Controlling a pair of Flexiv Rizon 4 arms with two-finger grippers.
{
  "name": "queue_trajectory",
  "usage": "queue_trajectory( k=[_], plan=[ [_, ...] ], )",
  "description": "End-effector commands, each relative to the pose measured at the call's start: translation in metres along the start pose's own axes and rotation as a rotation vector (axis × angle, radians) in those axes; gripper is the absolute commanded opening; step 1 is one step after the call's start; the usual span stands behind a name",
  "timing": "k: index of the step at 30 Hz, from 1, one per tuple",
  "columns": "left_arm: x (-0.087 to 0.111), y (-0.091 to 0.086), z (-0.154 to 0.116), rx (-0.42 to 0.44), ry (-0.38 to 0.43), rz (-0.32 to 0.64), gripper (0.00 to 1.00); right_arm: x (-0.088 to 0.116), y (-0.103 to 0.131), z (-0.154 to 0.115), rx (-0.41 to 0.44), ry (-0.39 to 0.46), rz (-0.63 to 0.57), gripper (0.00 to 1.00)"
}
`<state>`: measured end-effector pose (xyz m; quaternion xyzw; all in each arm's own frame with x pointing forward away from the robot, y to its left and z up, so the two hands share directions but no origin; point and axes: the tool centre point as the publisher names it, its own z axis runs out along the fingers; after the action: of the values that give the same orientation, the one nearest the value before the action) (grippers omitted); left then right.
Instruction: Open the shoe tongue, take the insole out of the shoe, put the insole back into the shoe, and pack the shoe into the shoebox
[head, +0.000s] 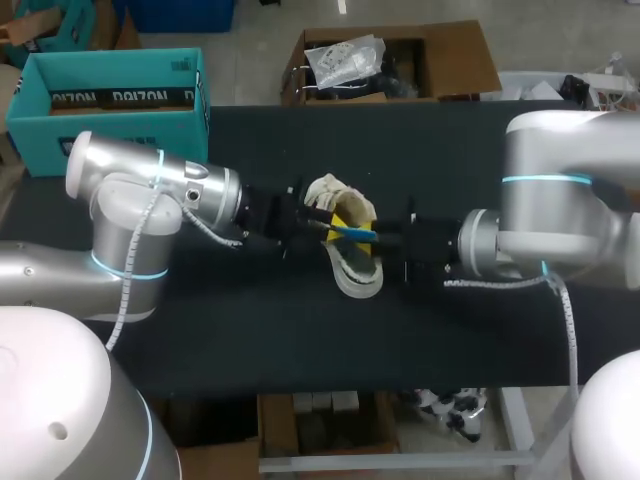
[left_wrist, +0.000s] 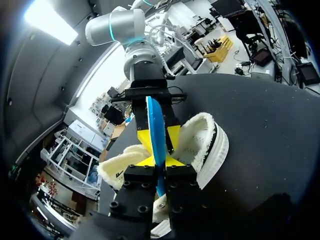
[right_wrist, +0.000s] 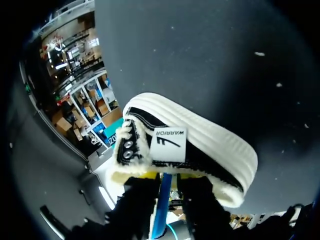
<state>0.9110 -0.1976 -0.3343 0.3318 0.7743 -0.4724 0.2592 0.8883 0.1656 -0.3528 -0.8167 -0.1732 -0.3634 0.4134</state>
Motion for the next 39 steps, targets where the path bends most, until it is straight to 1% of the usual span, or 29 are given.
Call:
queue_trajectory(
  k=[1, 2, 5, 6, 7, 8, 9, 16, 20, 24, 26, 27, 29, 31, 33, 34, 35, 36, 38, 39],
  plan=[
    [0.001, 0.003, 0.001, 0.001, -0.01, 0.0, 0.0, -0.005, -0.01, -0.019, -0.016, 0.047, -0.007, 0.42],
    [0.001, 0.003, 0.001, 0.001, -0.014, -0.001, 0.0, -0.005, -0.011, -0.021, -0.009, 0.059, -0.007, 0.41],
    [0.002, 0.003, 0.002, 0.004, -0.019, -0.005, 0.0, -0.005, -0.012, -0.022, -0.002, 0.068, -0.011, 0.27],
    [0.002, 0.003, 0.003, 0.005, -0.019, -0.005, 0.0, -0.005, -0.013, -0.021, 0.001, 0.069, -0.012, 0.21],
    [0.002, 0.003, 0.004, 0.007, -0.018, -0.005, 0.0, -0.005, -0.014, -0.019, 0.004, 0.069, -0.013, 0.13],
    [0.002, 0.002, 0.005, 0.01, -0.019, -0.005, 0.0, -0.004, -0.014, -0.018, 0.023, 0.077, -0.015, 0.01],
    [0.002, 0.002, 0.006, 0.012, -0.02, -0.004, 0.0, -0.004, -0.015, -0.017, 0.025, 0.078, -0.016, 0.0],
    [-0.001, -0.004, 0.006, 0.025, -0.037, 0.024, 0.0, 0.001, -0.02, -0.012, 0.049, 0.076, -0.061, 0.0],
    [-0.001, -0.004, 0.002, 0.023, -0.039, 0.041, 0.0, 0.003, -0.017, -0.011, 0.048, 0.071, -0.081, 0.0],
    [0.002, 0.005, 0.006, 0.02, -0.023, 0.014, 0.13, 0.004, -0.005, -0.007, 0.044, 0.049, -0.065, 0.0],
    [0.004, 0.007, 0.008, 0.02, -0.017, 0.005, 0.29, 0.003, 0.0, -0.003, 0.041, 0.032, -0.057, 0.0],
    [0.005, 0.008, 0.008, 0.021, -0.018, 0.001, 0.33, 0.003, 0.001, -0.001, 0.037, 0.017, -0.054, 0.0],
    [0.005, 0.009, 0.008, 0.021, -0.018, -0.002, 0.38, 0.002, 0.003, 0.003, 0.037, -0.002, -0.053, 0.0],
    [0.005, 0.009, 0.006, 0.021, -0.019, -0.002, 0.38, 0.001, 0.004, 0.007, 0.027, -0.023, -0.056, 0.0],
    [0.004, 0.009, 0.005, 0.02, -0.02, 0.0, 0.35, -0.001, 0.006, 0.01, 0.024, -0.033, -0.052, 0.0],
    [0.004, 0.009, 0.004, 0.019, -0.02, 0.001, 0.33, -0.001, 0.007, 0.01, 0.023, -0.034, -0.05, 0.0],
    [0.004, 0.009, 0.004, 0.017, -0.02, 0.001, 0.26, -0.002, 0.008, 0.01, 0.023, -0.034, -0.049, 0.0],
    [0.004, 0.009, 0.004, 0.017, -0.02, 0.002, 0.18, -0.002, 0.008, 0.01, 0.022, -0.034, -0.047, 0.0],
    [0.003, 0.009, 0.004, 0.017, -0.02, 0.003, 0.16, -0.003, 0.008, 0.009, 0.019, -0.036, -0.045, 0.0],
    [0.003, 0.008, 0.004, 0.017, -0.02, 0.005, 0.12, -0.003, 0.008, 0.008, 0.017, -0.035, -0.044, 0.0]
  ],
)
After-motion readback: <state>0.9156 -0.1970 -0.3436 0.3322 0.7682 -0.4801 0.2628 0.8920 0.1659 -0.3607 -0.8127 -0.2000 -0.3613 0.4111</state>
